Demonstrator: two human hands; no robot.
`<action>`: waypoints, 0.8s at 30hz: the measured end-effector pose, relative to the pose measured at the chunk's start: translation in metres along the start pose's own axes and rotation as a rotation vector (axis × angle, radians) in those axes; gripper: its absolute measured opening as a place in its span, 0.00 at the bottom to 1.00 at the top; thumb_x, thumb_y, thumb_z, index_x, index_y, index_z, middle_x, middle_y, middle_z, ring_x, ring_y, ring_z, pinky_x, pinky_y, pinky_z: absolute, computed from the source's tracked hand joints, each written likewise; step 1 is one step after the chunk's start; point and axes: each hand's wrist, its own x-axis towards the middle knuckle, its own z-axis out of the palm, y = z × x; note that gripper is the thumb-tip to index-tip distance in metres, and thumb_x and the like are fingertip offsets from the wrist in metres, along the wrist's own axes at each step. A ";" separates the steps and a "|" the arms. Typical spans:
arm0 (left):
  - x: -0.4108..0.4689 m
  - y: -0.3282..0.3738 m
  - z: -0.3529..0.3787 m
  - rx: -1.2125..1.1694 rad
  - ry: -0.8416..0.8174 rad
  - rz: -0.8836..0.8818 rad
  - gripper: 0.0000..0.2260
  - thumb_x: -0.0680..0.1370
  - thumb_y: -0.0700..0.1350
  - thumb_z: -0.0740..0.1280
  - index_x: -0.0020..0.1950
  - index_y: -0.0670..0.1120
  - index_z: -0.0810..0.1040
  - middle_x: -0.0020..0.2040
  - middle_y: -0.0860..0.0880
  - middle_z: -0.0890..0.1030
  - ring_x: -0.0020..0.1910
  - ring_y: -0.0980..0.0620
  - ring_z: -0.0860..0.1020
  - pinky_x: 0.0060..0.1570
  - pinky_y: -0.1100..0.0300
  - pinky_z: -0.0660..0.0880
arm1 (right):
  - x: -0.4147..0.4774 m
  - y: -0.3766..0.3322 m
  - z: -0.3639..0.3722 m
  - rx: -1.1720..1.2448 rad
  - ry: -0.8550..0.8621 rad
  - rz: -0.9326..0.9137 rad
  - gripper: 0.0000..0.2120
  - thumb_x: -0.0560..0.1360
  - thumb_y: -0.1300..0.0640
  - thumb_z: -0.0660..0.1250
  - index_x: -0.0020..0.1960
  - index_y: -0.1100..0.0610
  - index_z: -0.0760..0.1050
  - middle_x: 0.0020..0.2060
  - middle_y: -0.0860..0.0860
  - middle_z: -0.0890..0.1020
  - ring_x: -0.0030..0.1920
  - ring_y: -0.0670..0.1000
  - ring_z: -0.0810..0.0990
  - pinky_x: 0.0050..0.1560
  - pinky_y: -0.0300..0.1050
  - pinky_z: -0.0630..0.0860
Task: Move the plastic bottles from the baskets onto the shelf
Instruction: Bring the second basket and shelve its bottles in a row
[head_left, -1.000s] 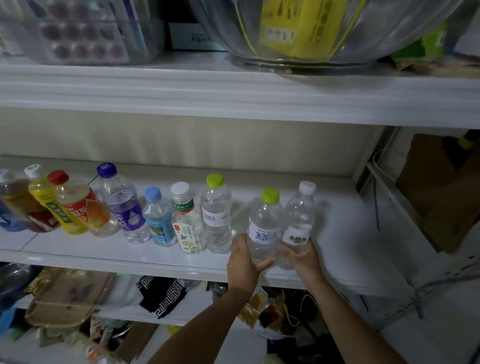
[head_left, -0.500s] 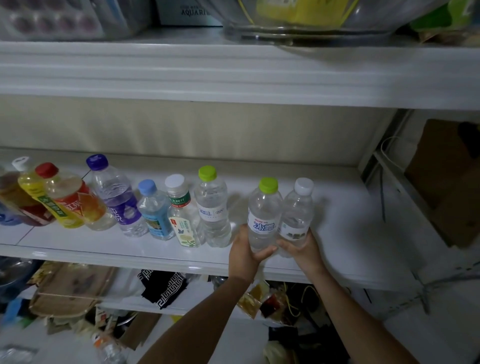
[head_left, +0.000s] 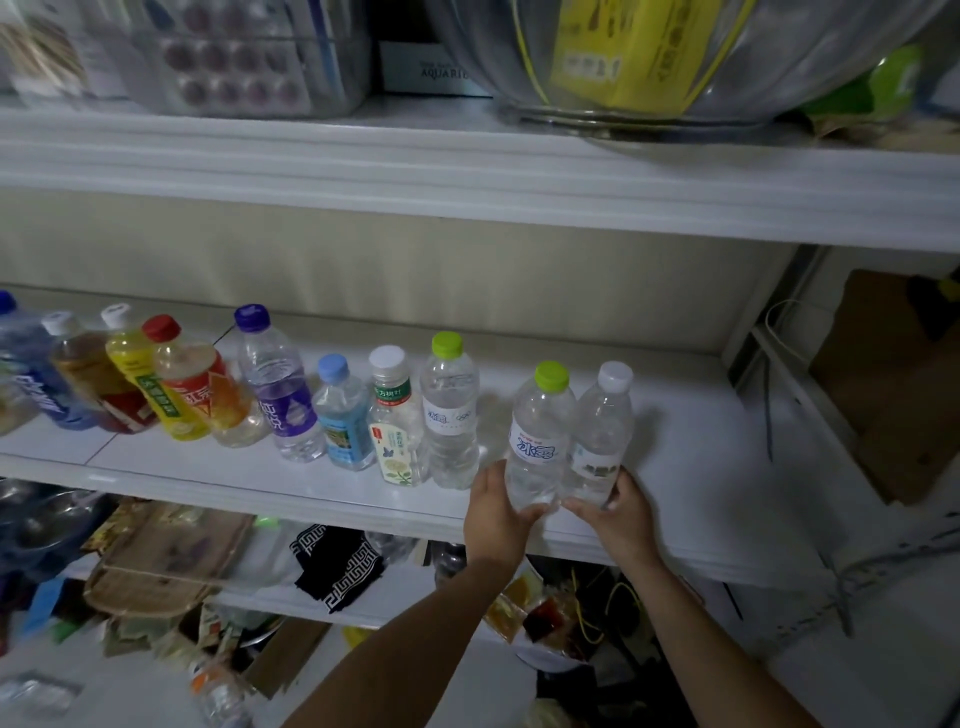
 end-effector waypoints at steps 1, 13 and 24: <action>0.001 0.001 -0.001 0.020 0.005 -0.013 0.30 0.69 0.50 0.76 0.67 0.48 0.69 0.64 0.50 0.74 0.64 0.51 0.71 0.58 0.61 0.69 | 0.001 -0.001 0.000 -0.012 0.005 0.001 0.27 0.57 0.62 0.82 0.52 0.52 0.75 0.50 0.51 0.83 0.51 0.53 0.82 0.54 0.55 0.79; 0.015 0.005 0.002 0.174 0.018 -0.108 0.28 0.74 0.50 0.71 0.71 0.46 0.65 0.67 0.47 0.72 0.65 0.47 0.71 0.58 0.53 0.71 | 0.005 0.001 0.006 -0.067 0.058 -0.010 0.25 0.59 0.60 0.81 0.52 0.53 0.76 0.50 0.52 0.83 0.50 0.52 0.82 0.52 0.53 0.79; 0.004 0.007 -0.001 0.221 -0.027 -0.090 0.33 0.78 0.51 0.67 0.77 0.44 0.54 0.72 0.45 0.64 0.71 0.47 0.64 0.65 0.56 0.67 | 0.010 0.007 0.007 -0.068 0.002 0.000 0.25 0.61 0.58 0.80 0.55 0.52 0.75 0.50 0.49 0.83 0.50 0.52 0.81 0.55 0.56 0.78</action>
